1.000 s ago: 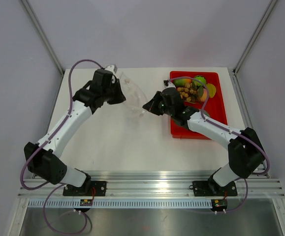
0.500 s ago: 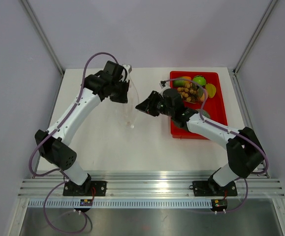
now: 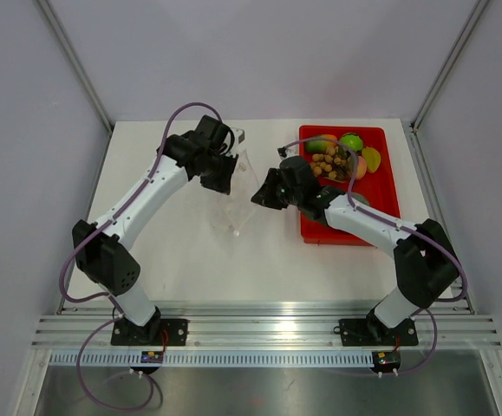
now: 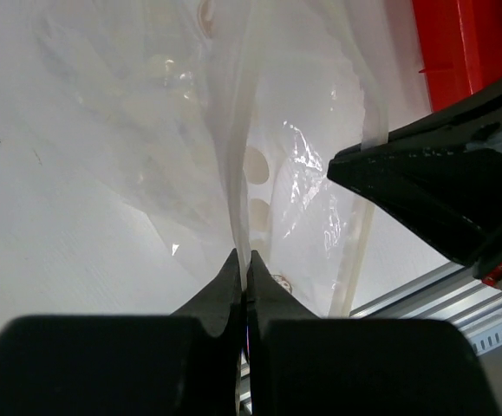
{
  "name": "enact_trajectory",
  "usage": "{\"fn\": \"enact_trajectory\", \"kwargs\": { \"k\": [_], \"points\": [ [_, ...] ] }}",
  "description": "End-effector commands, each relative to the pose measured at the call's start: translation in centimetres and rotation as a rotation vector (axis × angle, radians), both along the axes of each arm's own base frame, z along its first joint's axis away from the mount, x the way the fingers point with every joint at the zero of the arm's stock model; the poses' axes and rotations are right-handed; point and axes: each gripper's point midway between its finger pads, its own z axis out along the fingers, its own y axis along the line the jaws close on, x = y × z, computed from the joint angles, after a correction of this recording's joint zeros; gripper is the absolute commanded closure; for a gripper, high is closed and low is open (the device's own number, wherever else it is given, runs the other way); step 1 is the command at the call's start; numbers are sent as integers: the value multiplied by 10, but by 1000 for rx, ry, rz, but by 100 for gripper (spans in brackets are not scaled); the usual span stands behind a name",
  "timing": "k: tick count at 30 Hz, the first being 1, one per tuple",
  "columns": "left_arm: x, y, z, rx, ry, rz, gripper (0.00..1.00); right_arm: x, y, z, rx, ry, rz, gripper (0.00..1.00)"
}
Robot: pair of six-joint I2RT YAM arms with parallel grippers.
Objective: Place the food in the zip-top bag and seal the zipper
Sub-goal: Open the zipper of the food storage bag.
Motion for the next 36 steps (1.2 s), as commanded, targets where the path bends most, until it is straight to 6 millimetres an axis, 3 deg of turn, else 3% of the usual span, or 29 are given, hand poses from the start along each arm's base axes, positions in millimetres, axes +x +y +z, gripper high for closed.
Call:
{"fn": "enact_trajectory", "kwargs": {
  "k": [1,6,10,12,17,18,22,29,31,36],
  "points": [
    [7,-9,24,-37,-64,-24,100,9,-11,-14,-77,1,-52,100],
    [4,1,34,-1,-94,-5,100,7,-15,-40,-116,47,-57,100],
    [-4,-10,40,-29,-95,-25,100,8,-11,-50,-123,70,-48,100],
    [-5,-18,37,-42,-97,-31,100,13,-12,-56,-130,78,-56,100],
    [-1,-20,0,-19,-60,23,99,15,-14,-63,-125,100,-66,100],
    [1,-21,-9,-19,-61,50,86,15,-12,-60,-107,100,-69,100],
    [5,-19,-15,17,-133,111,63,11,-12,-53,-62,101,-80,100],
    [3,-20,2,-26,-268,202,57,8,-4,-47,-2,118,-67,100],
    [0,-17,-4,-16,-274,217,49,7,-3,-46,1,118,-65,100],
    [2,-12,-13,-2,-290,249,47,7,-4,-43,10,113,-68,100]
  ]
}}
